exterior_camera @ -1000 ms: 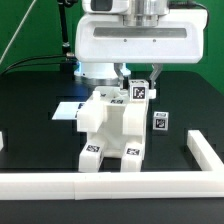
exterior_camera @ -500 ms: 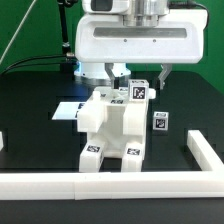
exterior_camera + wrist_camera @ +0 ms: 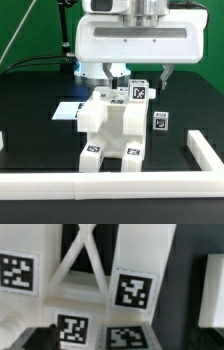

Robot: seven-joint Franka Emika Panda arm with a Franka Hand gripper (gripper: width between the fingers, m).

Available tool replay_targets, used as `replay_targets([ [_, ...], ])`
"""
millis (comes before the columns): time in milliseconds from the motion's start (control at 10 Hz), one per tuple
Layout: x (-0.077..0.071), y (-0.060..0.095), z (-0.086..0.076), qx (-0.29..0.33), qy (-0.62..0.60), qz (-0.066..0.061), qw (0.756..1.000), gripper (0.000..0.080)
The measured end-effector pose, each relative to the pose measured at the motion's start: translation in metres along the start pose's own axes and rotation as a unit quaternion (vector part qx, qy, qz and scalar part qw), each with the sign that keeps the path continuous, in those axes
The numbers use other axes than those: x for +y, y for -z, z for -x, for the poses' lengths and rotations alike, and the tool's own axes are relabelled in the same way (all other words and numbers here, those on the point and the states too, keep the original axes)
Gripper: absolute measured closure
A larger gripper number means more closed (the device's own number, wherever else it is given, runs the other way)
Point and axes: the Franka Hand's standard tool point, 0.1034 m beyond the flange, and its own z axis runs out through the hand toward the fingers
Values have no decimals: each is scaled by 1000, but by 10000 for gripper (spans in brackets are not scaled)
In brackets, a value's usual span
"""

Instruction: Assemble chair

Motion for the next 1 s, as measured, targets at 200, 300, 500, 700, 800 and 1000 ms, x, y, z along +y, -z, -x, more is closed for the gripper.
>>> replay_targets([
  [200,1,4,-10,13,7,1,1000,151],
  [300,-1,2,-12,14,3,2,1000,151],
  [500,-2,1,-12,14,0,2,1000,151],
  [700,-1,0,-12,14,0,2,1000,283],
  [800,-1,0,-12,14,0,3,1000,423],
  [1000,-1,0,-12,14,0,3,1000,517],
])
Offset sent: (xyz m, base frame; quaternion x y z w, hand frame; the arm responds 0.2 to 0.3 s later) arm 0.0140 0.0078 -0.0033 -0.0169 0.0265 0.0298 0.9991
